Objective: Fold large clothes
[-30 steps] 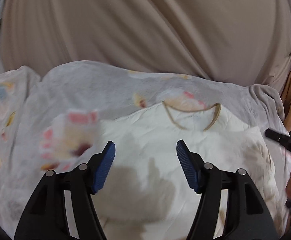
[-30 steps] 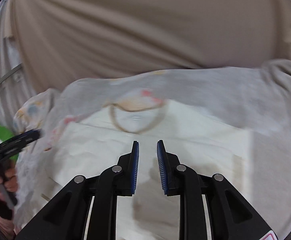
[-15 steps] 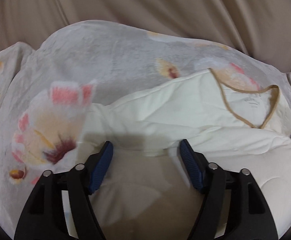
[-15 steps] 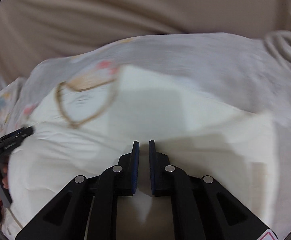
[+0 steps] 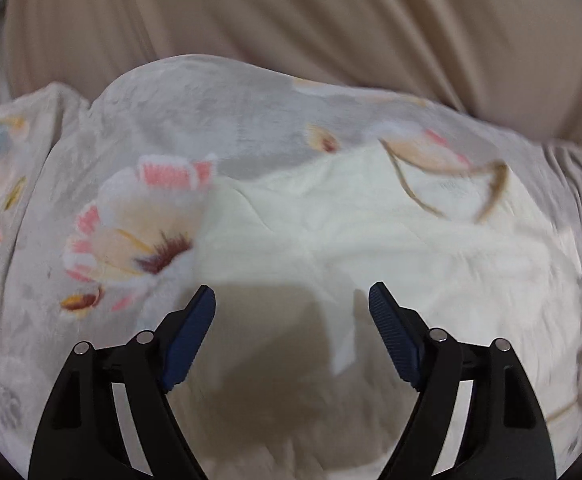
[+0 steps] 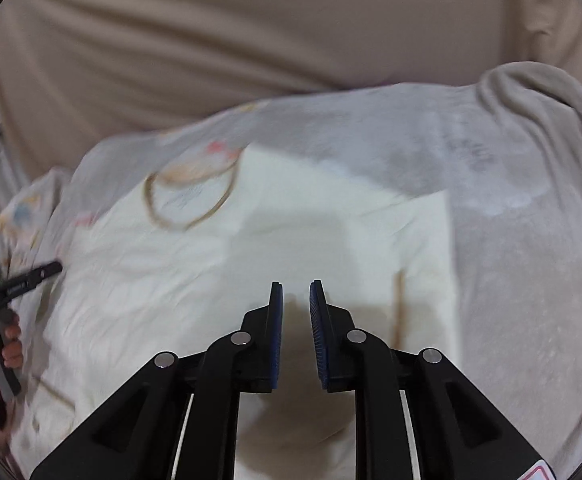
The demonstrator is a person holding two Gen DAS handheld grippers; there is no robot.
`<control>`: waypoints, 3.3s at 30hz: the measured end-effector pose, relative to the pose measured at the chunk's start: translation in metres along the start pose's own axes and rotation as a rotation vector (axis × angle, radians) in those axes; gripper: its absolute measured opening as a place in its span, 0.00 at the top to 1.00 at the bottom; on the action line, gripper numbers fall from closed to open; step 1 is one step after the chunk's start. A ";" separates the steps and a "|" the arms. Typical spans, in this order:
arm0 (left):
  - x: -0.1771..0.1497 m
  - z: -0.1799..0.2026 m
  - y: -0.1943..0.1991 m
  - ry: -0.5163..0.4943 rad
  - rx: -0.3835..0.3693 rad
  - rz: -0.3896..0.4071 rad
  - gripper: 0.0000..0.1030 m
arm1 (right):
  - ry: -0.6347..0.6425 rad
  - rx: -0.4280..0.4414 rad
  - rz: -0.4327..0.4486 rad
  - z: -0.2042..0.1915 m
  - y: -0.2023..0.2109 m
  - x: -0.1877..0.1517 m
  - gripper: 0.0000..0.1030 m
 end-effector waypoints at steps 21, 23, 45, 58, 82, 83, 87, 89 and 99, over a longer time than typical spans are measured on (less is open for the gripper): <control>-0.082 -0.026 0.050 0.033 0.127 -0.067 0.20 | -0.039 -0.085 0.002 0.010 0.089 -0.076 0.67; -0.089 -0.024 0.058 0.039 0.114 -0.075 0.20 | -0.038 -0.087 0.010 0.010 0.102 -0.087 0.63; -0.234 -0.084 0.141 0.296 -0.105 -0.289 0.11 | -0.278 -0.073 -0.130 0.065 0.189 -0.255 0.39; -0.257 -0.060 0.169 0.277 -0.273 -0.286 0.39 | -0.301 0.058 -0.096 0.043 0.198 -0.274 0.45; 0.009 -0.038 0.188 0.138 -0.249 0.228 0.87 | -0.136 0.113 0.430 0.023 0.213 0.000 0.96; 0.023 -0.037 0.170 0.132 -0.225 0.213 0.87 | -0.147 0.109 0.421 0.027 0.197 0.015 0.96; 0.064 -0.028 0.085 0.125 -0.114 0.137 0.88 | -0.194 0.074 0.346 0.044 0.118 0.067 0.96; 0.071 -0.026 0.042 0.123 -0.083 0.080 0.87 | -0.214 0.047 0.300 0.053 0.075 0.081 0.96; 0.053 -0.044 -0.066 0.244 -0.181 0.010 0.79 | -0.249 -0.033 0.110 0.082 -0.053 0.075 0.91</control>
Point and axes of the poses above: each gripper's, at about its wrist camera, not at the fingertips, and y roughly against the way its jaws point, z to its right, x to its top, the point moved 4 cm from there along -y, roughly the way its jaws point, and after that the axes turned 2 degrees about -y, right-handed, at the moved point
